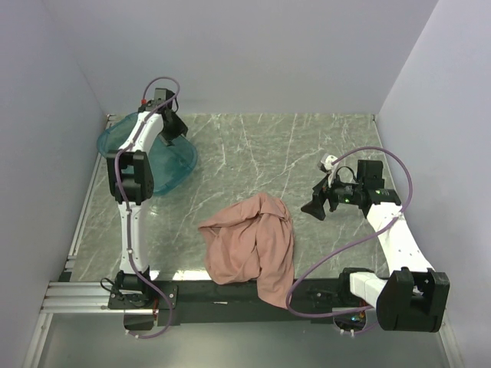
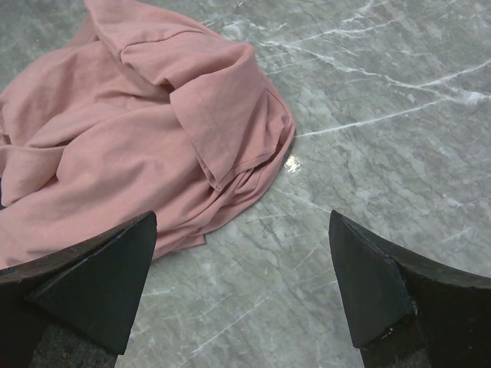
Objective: Fold and stack the t-shirts
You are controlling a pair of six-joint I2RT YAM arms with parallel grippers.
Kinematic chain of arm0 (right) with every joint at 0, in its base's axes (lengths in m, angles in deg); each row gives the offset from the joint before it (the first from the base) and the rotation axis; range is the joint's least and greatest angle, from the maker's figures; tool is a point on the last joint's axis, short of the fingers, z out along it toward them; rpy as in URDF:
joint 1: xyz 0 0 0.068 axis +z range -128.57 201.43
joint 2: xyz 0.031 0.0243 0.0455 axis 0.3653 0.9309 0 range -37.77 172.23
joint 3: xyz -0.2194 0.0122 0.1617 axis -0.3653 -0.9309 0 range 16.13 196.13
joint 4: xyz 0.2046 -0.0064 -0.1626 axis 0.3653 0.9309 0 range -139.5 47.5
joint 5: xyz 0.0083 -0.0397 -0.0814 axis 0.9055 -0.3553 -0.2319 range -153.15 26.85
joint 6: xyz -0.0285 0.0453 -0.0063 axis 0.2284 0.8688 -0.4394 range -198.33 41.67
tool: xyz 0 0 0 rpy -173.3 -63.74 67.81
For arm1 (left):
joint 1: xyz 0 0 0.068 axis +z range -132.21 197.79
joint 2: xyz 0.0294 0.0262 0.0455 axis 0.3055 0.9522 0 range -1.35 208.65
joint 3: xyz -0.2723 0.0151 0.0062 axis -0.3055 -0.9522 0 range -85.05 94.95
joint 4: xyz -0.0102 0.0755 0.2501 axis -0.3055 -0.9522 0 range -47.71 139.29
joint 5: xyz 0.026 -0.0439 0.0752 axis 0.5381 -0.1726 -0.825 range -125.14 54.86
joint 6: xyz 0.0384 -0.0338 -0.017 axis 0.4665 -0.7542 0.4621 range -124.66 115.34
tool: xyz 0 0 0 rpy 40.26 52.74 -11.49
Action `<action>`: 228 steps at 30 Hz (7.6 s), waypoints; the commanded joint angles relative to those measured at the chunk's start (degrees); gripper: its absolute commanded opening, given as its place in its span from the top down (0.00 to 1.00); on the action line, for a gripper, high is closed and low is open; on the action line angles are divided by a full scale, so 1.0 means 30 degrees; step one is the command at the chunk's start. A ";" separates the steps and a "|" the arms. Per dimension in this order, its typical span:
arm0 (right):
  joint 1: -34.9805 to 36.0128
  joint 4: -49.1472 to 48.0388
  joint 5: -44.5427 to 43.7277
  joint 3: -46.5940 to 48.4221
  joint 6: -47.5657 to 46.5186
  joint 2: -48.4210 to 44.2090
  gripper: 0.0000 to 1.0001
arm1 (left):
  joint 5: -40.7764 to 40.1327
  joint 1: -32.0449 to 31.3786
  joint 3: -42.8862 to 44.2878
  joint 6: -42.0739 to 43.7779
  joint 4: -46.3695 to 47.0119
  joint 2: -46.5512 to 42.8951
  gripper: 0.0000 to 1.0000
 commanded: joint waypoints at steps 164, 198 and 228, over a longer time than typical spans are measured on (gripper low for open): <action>0.4212 -0.0716 -0.6267 0.5408 0.4652 0.6422 1.00 | 1.1676 -0.9064 -2.4743 1.2988 0.9713 -1.9137 0.19; 0.3155 -0.0950 -0.4712 0.4998 0.5238 0.6156 1.00 | 0.0838 -1.2989 -2.2018 1.3691 0.7898 -1.4889 0.23; 0.2803 -0.0394 -0.5852 0.5845 0.4974 0.5075 1.00 | -0.0394 -1.3635 -2.0993 1.3779 0.7984 -1.6991 1.00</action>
